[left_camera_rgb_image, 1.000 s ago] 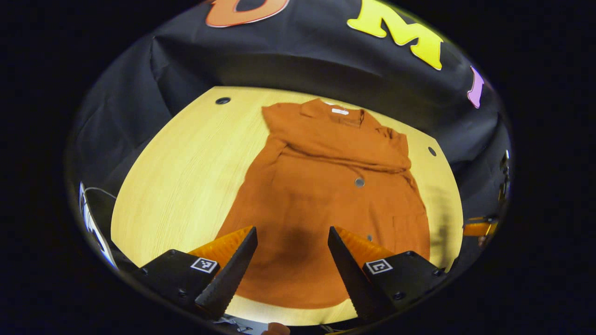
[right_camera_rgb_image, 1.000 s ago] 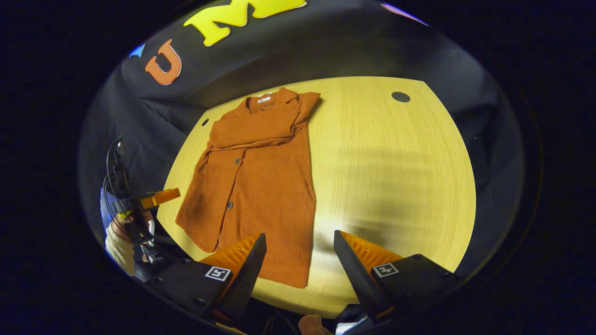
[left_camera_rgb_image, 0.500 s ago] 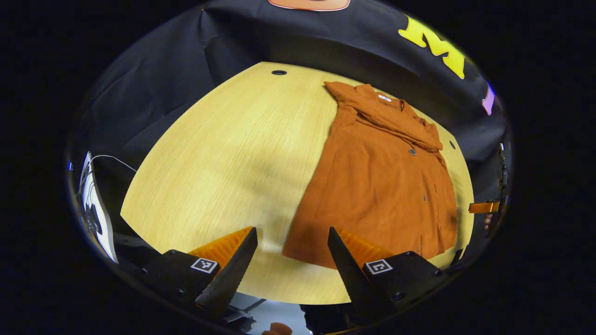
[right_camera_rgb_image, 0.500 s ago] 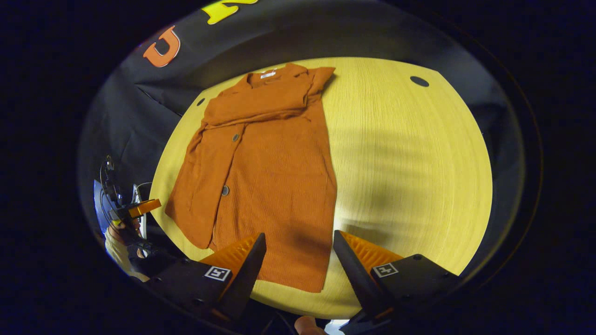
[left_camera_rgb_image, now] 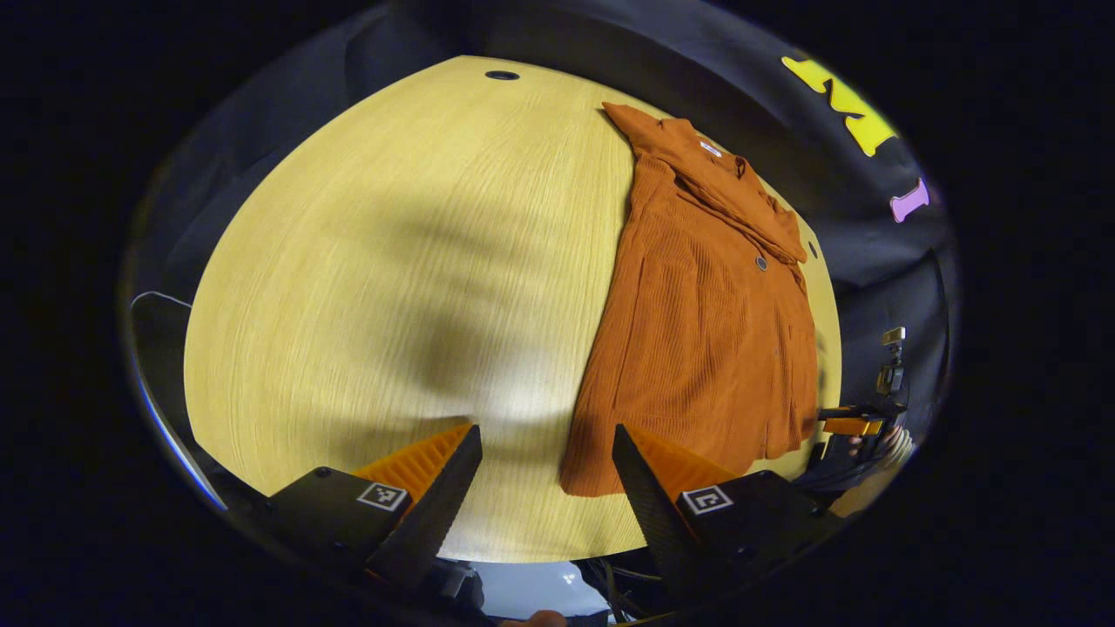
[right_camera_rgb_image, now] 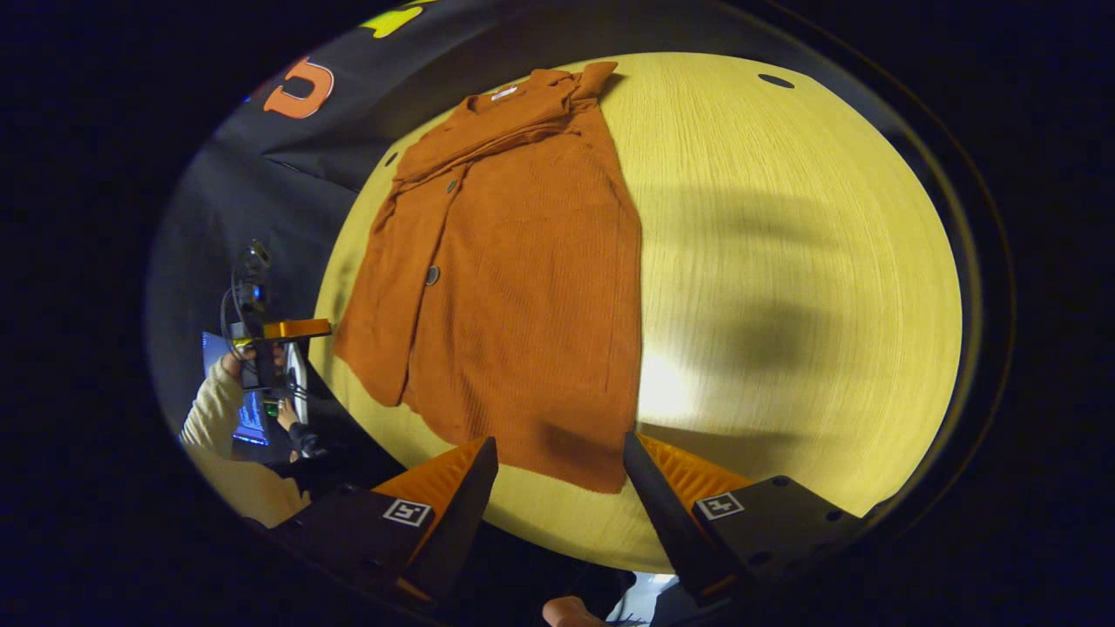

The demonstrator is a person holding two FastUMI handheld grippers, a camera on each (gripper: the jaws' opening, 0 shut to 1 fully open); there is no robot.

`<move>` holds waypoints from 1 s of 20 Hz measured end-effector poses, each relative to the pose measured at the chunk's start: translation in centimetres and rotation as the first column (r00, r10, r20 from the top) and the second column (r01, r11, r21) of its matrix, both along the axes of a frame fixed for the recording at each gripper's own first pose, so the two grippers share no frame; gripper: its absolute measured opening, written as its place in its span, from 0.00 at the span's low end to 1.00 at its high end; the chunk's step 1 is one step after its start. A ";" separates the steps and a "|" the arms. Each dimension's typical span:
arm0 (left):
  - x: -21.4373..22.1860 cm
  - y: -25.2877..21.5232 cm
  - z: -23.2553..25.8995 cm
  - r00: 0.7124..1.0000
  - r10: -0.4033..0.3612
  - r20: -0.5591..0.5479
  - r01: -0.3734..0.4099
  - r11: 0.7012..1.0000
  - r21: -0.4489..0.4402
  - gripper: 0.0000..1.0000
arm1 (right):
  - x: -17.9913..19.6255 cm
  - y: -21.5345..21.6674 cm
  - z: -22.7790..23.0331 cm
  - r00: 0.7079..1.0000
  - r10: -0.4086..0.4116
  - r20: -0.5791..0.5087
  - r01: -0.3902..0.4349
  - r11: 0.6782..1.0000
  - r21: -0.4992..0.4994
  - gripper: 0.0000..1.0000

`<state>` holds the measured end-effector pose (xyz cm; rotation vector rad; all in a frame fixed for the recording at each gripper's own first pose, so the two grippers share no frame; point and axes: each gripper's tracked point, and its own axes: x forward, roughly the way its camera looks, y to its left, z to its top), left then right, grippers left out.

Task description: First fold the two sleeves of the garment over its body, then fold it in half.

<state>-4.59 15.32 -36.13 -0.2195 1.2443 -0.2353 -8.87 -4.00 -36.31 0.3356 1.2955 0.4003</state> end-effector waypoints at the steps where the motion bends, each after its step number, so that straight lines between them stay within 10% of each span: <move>1: 0.0 -0.1 -0.1 1.000 -0.020 -0.016 0.020 1.000 -0.009 0.98 | -0.2 -0.6 -0.4 1.000 -0.019 -0.009 0.019 1.000 0.000 0.94; 7: -1.2 -1.2 -0.2 0.981 -0.138 -0.140 0.128 0.989 -0.079 1.00 | -0.3 -2.7 -1.4 0.993 -0.098 -0.070 0.102 0.993 0.055 0.94; 18: -3.9 -9.3 0.9 0.966 -0.178 -0.190 0.157 0.980 -0.123 0.67 | 1.0 2.8 -1.7 0.983 -0.034 -0.182 0.075 0.972 0.223 0.84; 20: -4.0 -10.9 0.8 0.969 -0.156 -0.191 0.140 0.986 -0.096 0.41 | 0.9 3.5 -1.7 0.981 -0.025 -0.191 0.070 0.970 0.232 0.77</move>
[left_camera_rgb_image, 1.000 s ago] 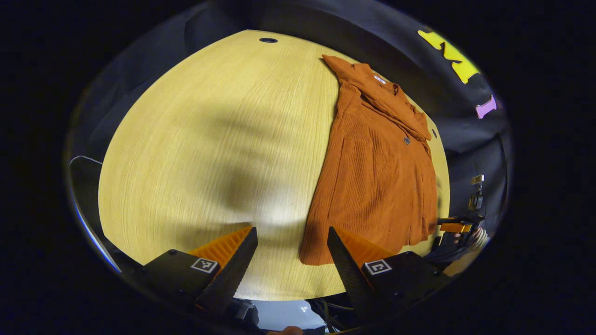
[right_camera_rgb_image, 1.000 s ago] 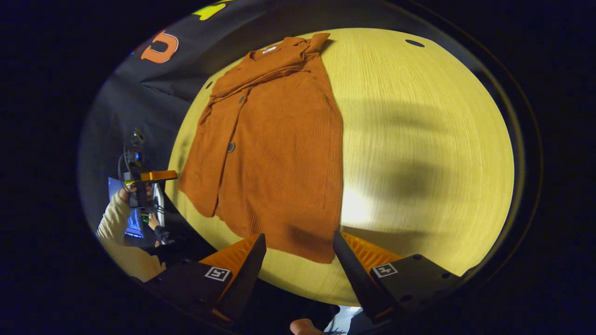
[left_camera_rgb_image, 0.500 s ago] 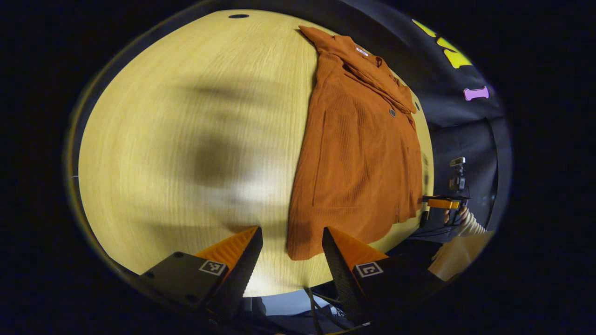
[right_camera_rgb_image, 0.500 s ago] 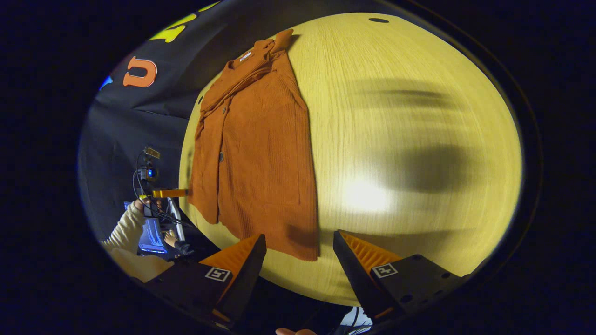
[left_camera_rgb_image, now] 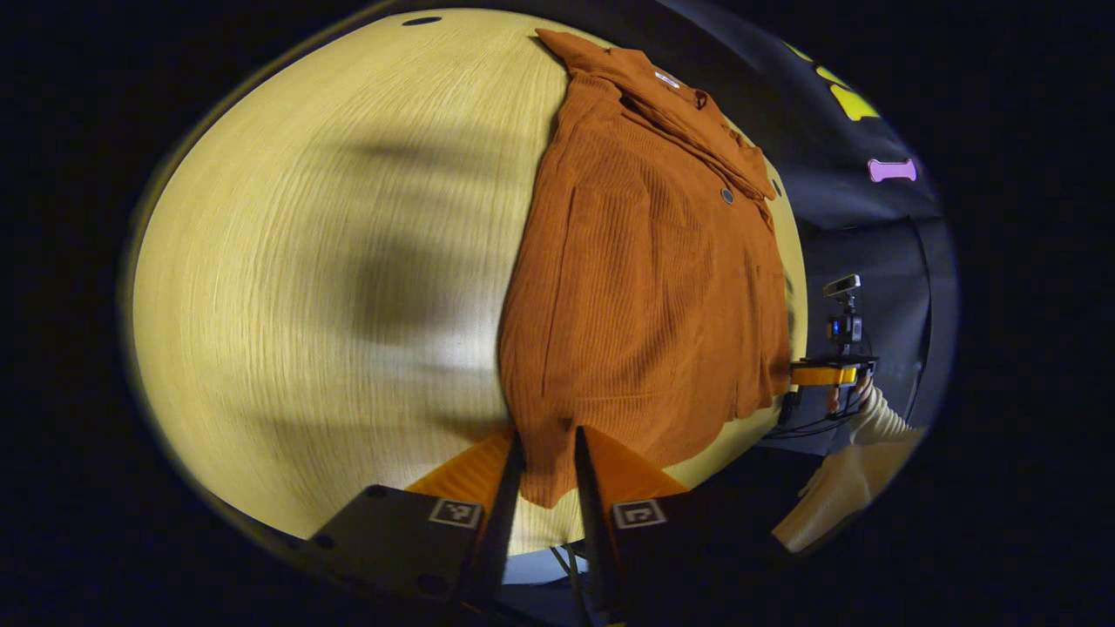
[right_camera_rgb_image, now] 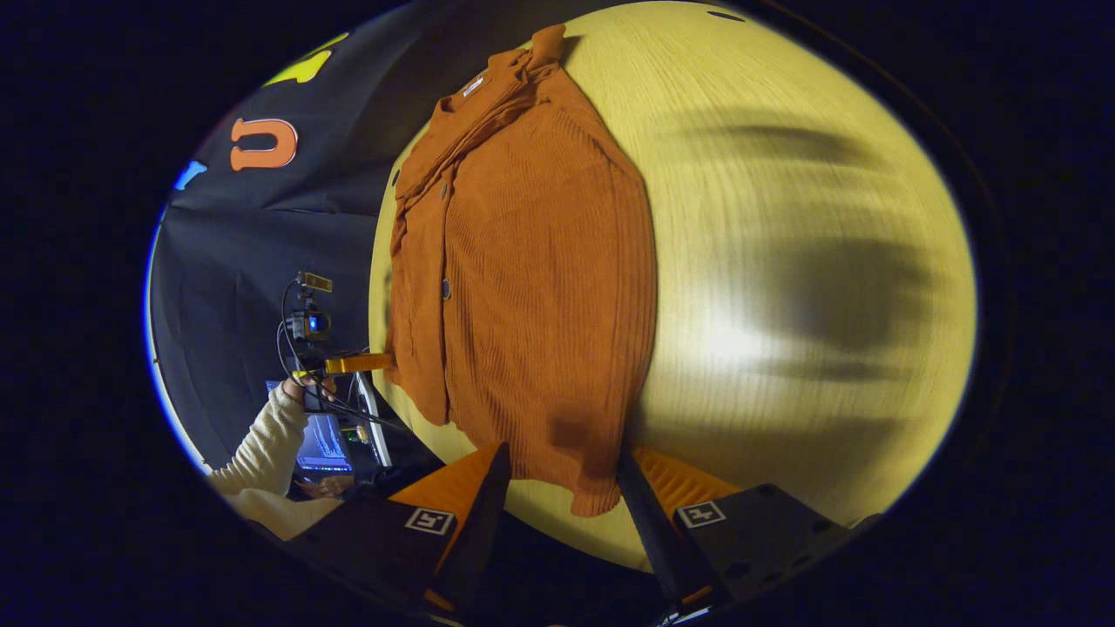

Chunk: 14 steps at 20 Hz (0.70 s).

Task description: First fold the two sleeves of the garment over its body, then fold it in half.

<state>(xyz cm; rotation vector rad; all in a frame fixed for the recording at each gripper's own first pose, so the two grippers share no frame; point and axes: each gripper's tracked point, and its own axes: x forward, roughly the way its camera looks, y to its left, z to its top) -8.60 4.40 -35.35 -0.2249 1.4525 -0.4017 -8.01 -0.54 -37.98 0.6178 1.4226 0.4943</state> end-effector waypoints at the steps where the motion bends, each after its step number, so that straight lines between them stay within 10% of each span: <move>1: -0.1 -0.6 0.0 1.000 0.008 0.001 -0.008 1.000 0.003 0.27 | 0.0 0.3 0.0 1.000 0.000 -0.007 0.000 1.000 0.003 0.77; 7: -0.9 -2.2 0.7 0.998 0.038 0.051 -0.041 0.996 0.075 0.09 | 0.2 1.1 -1.2 0.999 -0.014 -0.034 0.014 1.000 0.000 0.70; 9: -1.0 -3.1 0.6 0.997 0.046 0.060 -0.051 0.995 0.086 0.06 | 0.3 1.3 -1.1 0.999 -0.030 -0.045 0.030 1.000 0.006 0.34; 14: -1.7 -4.4 0.8 0.995 0.050 0.082 -0.059 0.992 0.110 0.03 | -0.2 1.7 -1.0 0.999 0.006 -0.048 -0.007 1.000 -0.002 0.37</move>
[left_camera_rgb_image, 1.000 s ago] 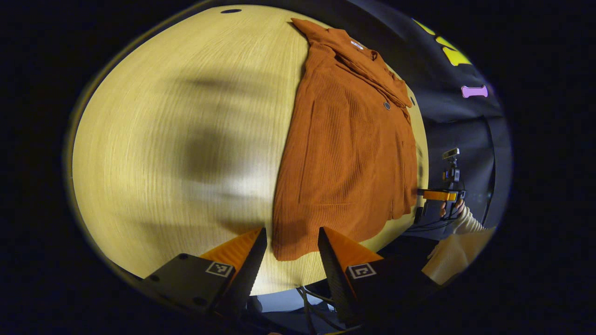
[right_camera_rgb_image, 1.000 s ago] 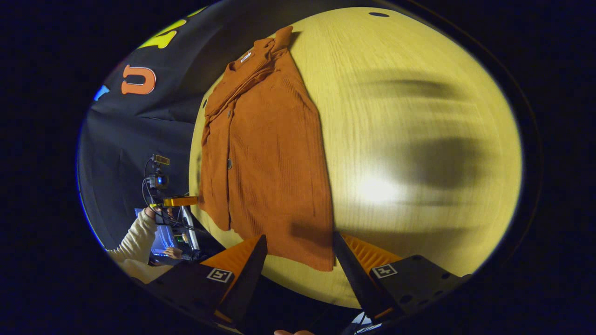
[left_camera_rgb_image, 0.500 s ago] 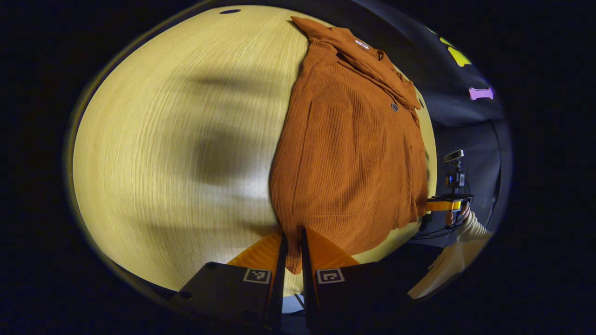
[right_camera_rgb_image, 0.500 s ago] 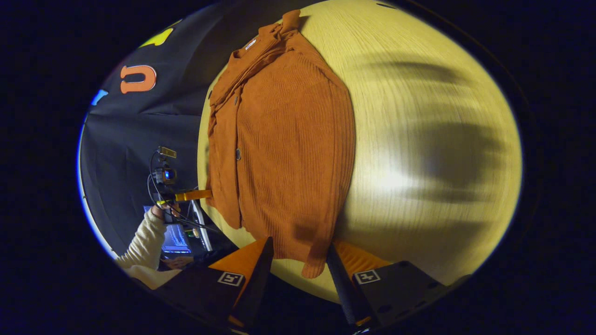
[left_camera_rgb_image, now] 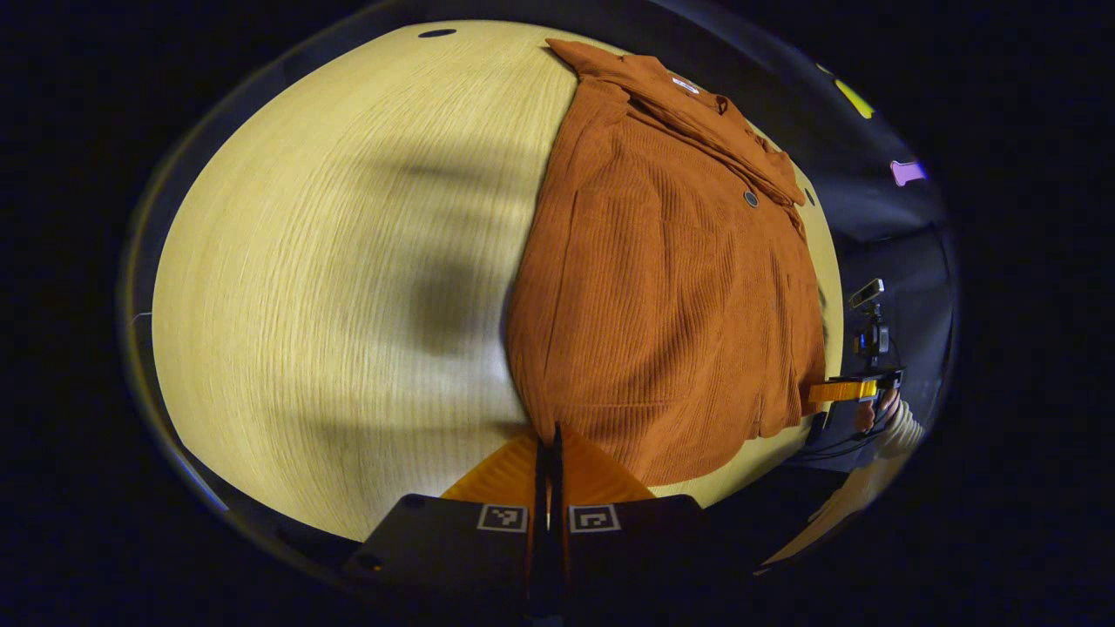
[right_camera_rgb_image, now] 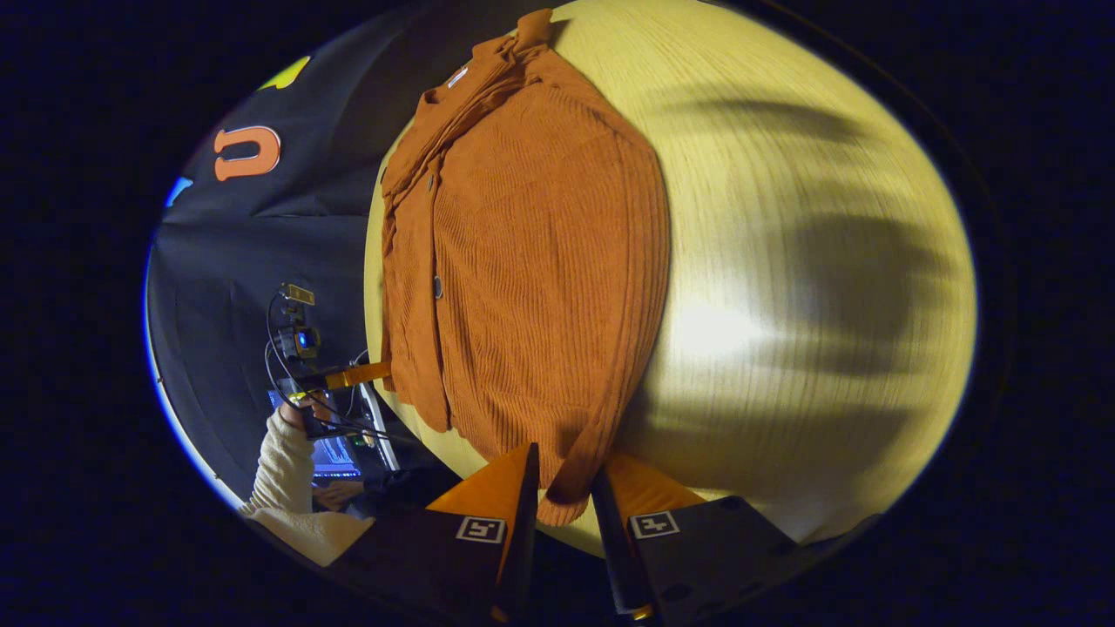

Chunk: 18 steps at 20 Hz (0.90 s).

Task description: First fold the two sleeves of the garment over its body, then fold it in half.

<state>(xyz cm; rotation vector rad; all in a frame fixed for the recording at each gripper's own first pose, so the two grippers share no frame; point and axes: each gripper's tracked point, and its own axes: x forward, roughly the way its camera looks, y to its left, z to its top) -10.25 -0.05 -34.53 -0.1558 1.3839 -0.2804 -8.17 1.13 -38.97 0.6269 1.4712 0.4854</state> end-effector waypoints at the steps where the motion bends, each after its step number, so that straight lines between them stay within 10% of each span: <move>1: 0.0 -0.3 0.2 1.000 -0.011 0.015 0.011 1.000 0.007 0.03 | -0.1 0.1 0.0 1.000 0.014 0.007 -0.014 1.000 -0.009 0.37; 5: 0.1 -0.4 1.9 0.998 -0.023 0.062 0.022 1.000 0.022 0.03 | 0.1 -0.1 -1.2 0.998 0.064 0.020 -0.062 0.995 -0.078 0.10; 18: -0.3 -2.8 5.3 0.989 -0.084 0.124 0.081 0.996 0.035 0.03 | 0.4 0.9 3.0 0.966 0.183 0.183 -0.171 0.982 -0.081 0.02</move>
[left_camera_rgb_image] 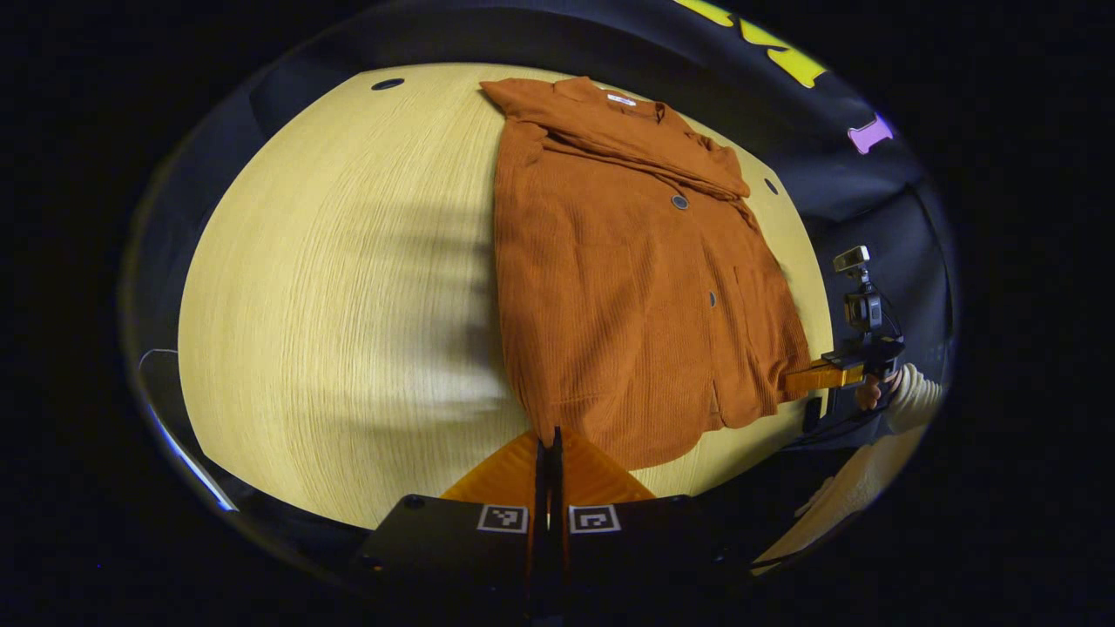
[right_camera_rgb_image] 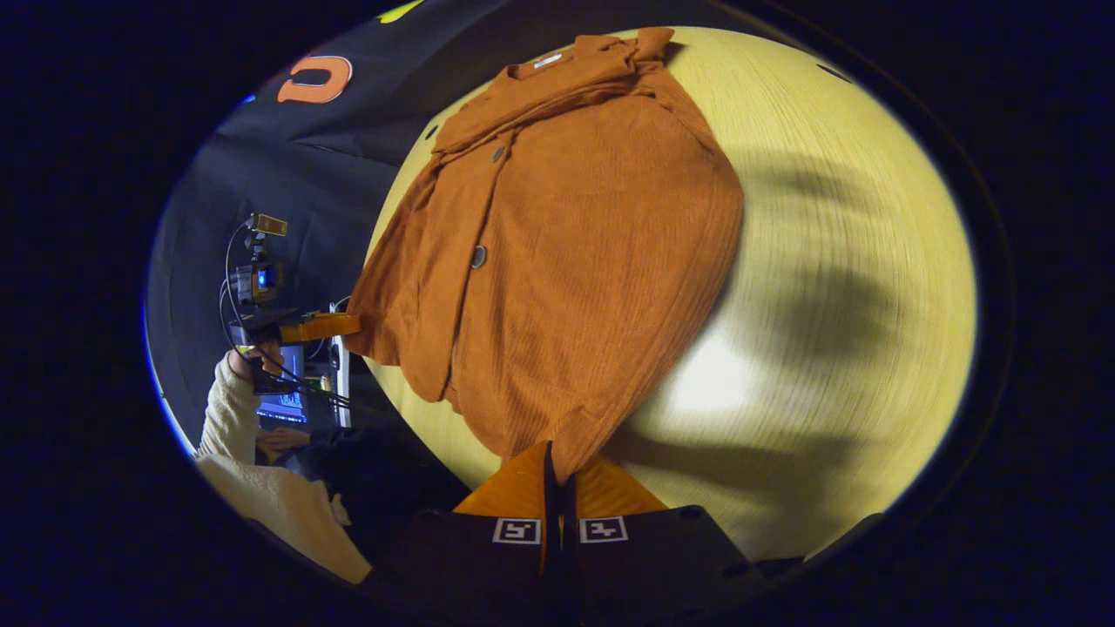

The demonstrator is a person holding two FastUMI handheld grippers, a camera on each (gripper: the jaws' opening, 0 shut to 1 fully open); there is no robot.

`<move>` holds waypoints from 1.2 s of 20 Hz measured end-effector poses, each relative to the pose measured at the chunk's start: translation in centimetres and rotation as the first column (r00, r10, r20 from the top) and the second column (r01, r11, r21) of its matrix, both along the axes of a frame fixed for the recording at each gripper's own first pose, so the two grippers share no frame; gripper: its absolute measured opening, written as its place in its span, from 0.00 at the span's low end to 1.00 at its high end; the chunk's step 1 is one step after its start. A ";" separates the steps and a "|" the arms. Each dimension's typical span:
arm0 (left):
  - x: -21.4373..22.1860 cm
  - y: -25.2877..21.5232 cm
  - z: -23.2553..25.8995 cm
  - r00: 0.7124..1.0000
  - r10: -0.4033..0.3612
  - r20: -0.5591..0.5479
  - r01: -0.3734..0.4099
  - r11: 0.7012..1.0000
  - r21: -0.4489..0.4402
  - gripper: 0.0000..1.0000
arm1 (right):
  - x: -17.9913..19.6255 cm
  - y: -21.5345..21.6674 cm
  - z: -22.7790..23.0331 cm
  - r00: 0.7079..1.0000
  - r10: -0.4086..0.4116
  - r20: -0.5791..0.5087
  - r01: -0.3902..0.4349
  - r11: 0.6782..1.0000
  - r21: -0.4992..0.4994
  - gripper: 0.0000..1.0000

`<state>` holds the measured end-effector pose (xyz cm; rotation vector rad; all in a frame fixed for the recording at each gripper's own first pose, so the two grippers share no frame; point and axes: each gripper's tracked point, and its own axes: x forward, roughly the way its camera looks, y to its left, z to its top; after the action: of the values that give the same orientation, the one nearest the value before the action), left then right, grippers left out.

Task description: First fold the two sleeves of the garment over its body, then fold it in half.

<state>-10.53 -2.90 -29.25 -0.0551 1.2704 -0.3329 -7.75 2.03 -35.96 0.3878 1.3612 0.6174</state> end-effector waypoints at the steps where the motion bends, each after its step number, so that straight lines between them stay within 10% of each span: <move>1: 0.1 -0.1 0.7 1.000 -0.007 0.009 0.007 1.000 0.005 0.03 | 0.5 0.2 1.0 1.000 -0.005 0.015 0.005 1.000 0.018 0.01; 13: 11.3 -1.0 9.6 0.949 -0.183 0.255 0.167 0.983 0.082 0.03 | 12.4 2.6 12.2 0.958 -0.033 0.285 0.024 0.999 0.036 0.01; 24: 28.8 -5.2 15.0 0.876 -0.125 0.466 0.159 0.987 -0.034 0.04 | 26.7 2.2 17.3 0.890 -0.155 0.428 0.173 0.985 -0.005 0.01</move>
<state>18.27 -8.07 -14.23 0.0560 0.7866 -0.4871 18.91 4.21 -18.65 0.3062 0.9084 0.4950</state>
